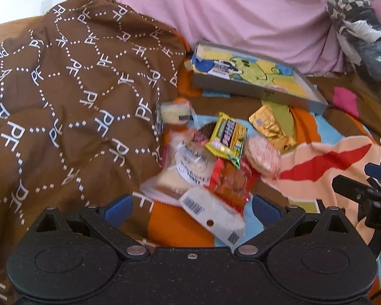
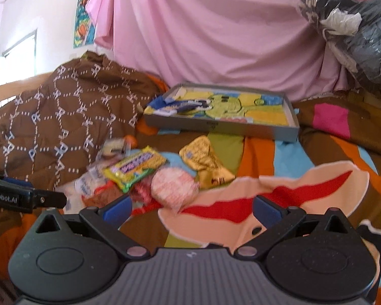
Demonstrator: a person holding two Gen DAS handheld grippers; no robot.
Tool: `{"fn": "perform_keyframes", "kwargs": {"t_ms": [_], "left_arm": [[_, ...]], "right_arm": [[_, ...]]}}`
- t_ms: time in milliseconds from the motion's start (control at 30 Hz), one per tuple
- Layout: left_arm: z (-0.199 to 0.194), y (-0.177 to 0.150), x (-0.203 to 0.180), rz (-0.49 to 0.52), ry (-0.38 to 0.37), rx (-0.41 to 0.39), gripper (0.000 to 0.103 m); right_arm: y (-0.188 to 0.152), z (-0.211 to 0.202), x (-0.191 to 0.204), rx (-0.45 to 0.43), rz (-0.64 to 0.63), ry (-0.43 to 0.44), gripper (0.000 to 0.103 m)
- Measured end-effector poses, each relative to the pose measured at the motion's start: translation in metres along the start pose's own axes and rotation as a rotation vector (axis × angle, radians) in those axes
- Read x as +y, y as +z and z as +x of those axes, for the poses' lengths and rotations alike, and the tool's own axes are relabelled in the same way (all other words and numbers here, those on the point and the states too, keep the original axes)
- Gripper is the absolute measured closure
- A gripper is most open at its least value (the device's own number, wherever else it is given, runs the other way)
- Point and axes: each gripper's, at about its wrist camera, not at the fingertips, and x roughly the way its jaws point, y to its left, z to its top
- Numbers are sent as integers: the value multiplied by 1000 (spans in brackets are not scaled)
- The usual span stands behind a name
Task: Organize snacks
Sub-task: 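Move both tools back over the remaining snacks on the blanket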
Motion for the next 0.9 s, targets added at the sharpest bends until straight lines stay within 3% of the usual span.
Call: {"fn": "perform_keyframes", "kwargs": {"t_ms": [400, 567, 900], "left_arm": [[2, -3, -19, 103, -35, 46, 3], [11, -8, -25, 160, -53, 111, 4], [21, 5, -37, 272, -76, 137, 4]], "right_arm": [[-15, 0, 3, 108, 9, -9, 0], [-17, 4, 1, 129, 11, -11, 0], [-19, 13, -5, 147, 29, -23, 0]]}}
